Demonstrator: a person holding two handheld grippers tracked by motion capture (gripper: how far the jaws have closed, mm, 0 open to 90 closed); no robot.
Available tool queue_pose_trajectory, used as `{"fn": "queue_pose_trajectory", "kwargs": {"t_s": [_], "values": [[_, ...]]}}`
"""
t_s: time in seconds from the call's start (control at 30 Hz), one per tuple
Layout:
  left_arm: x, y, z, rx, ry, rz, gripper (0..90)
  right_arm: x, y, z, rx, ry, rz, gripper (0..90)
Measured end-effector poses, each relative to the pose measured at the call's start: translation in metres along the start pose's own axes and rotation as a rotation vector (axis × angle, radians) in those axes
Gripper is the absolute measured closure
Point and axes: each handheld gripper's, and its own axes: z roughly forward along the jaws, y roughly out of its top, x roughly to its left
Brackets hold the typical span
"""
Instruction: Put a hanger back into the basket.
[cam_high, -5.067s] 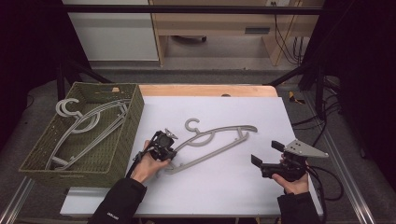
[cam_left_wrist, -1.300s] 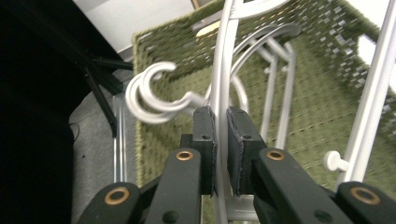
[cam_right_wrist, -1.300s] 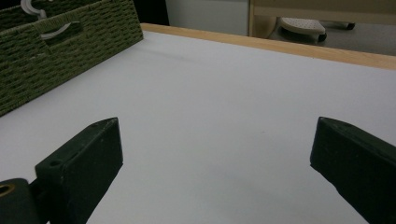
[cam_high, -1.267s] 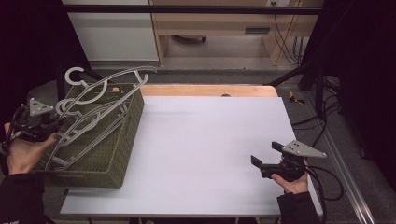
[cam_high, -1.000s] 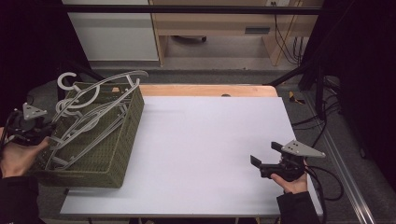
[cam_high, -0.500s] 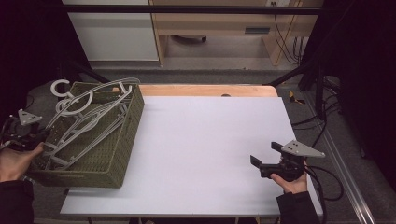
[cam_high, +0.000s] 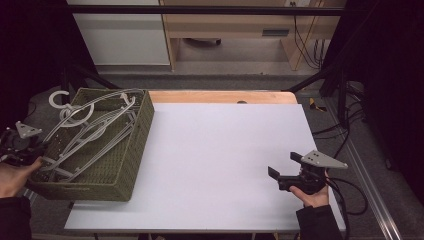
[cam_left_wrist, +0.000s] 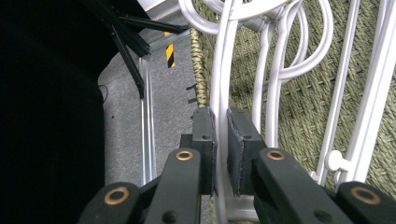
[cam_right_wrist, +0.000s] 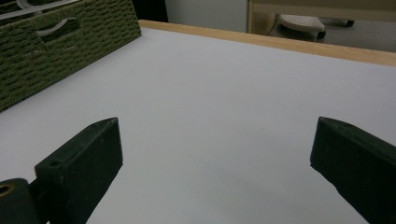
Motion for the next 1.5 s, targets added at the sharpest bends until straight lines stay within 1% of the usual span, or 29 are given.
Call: {"fn": "queue_pose_trajectory", "kwargs": {"t_s": [0.2, 0.27, 0.3, 0.4, 0.6, 0.63, 0.67, 0.77, 0.83, 0.9, 0.93, 1.1, 1.13, 1.17, 1.2, 1.23, 1.27, 1.3, 1.37, 1.4, 1.5], "values": [[-0.001, -0.003, 0.002, -0.007, 0.004, 0.002, 82.4, 0.000, 0.000, -0.001, 0.001, 0.003, 0.003, 2.5], [-0.003, -0.003, 0.002, -0.011, 0.015, 0.011, 82.4, 0.000, 0.000, 0.000, 0.002, 0.002, -0.003, 2.5], [-0.004, -0.003, 0.002, -0.018, 0.028, 0.018, 82.4, 0.000, 0.000, 0.000, 0.001, 0.000, 0.001, 2.5], [-0.007, -0.001, 0.002, -0.018, 0.046, 0.030, 82.4, 0.000, 0.000, 0.000, 0.003, 0.000, 0.001, 2.5], [-0.007, -0.001, 0.003, -0.032, 0.061, 0.035, 82.4, 0.000, 0.000, 0.000, 0.001, 0.001, 0.002, 2.5], [-0.008, 0.000, 0.003, -0.032, 0.066, 0.039, 82.4, 0.000, 0.000, 0.000, 0.002, 0.001, 0.001, 2.5], [-0.009, 0.001, 0.004, -0.022, 0.068, 0.042, 82.4, 0.000, -0.001, 0.001, 0.003, -0.001, 0.000, 2.5], [-0.015, 0.002, 0.007, -0.005, 0.084, 0.078, 82.4, 0.000, 0.000, 0.000, 0.003, 0.000, 0.000, 2.5], [-0.019, 0.000, 0.009, 0.002, 0.075, 0.082, 82.4, 0.000, 0.000, -0.001, 0.003, 0.002, -0.003, 2.5], [-0.019, -0.004, 0.013, 0.006, 0.052, 0.059, 82.4, 0.000, 0.000, -0.001, 0.001, 0.005, 0.000, 2.5], [-0.020, -0.006, 0.014, 0.008, 0.050, 0.058, 82.4, -0.001, 0.000, -0.001, 0.001, 0.005, 0.000, 2.6], [-0.028, -0.013, 0.017, 0.012, 0.016, 0.069, 82.1, 0.000, -0.001, 0.001, 0.005, -0.001, -0.003, 2.5], [-0.031, -0.013, 0.017, 0.002, 0.000, 0.069, 81.9, 0.000, -0.001, 0.001, 0.006, -0.002, 0.000, 2.5], [-0.033, -0.013, 0.016, -0.012, 0.004, 0.067, 81.8, 0.000, -0.001, 0.001, 0.004, -0.001, -0.002, 2.5], [-0.034, -0.013, 0.013, -0.028, -0.014, 0.054, 81.8, 0.000, -0.001, 0.001, 0.005, -0.001, -0.002, 2.5], [-0.036, -0.011, 0.011, -0.038, -0.043, 0.048, 81.7, 0.000, -0.001, 0.001, 0.005, -0.001, -0.002, 2.5], [-0.038, -0.010, 0.009, -0.041, -0.043, 0.048, 81.7, 0.000, -0.001, 0.001, 0.006, -0.002, 0.000, 2.5], [-0.041, -0.009, 0.008, -0.035, -0.041, 0.053, 81.6, 0.000, 0.000, 0.001, 0.003, 0.000, 0.001, 2.5], [-0.044, -0.008, 0.008, -0.022, -0.064, 0.054, 81.5, 0.000, 0.000, 0.000, 0.001, 0.000, 0.001, 2.5], [-0.045, -0.008, 0.008, -0.017, -0.061, 0.056, 81.6, 0.000, 0.000, -0.001, 0.004, 0.000, 0.000, 2.5], [-0.047, -0.008, 0.012, 0.033, -0.080, 0.053, 81.1, 0.000, 0.000, -0.001, -0.002, 0.000, -0.001, 2.6]]}}
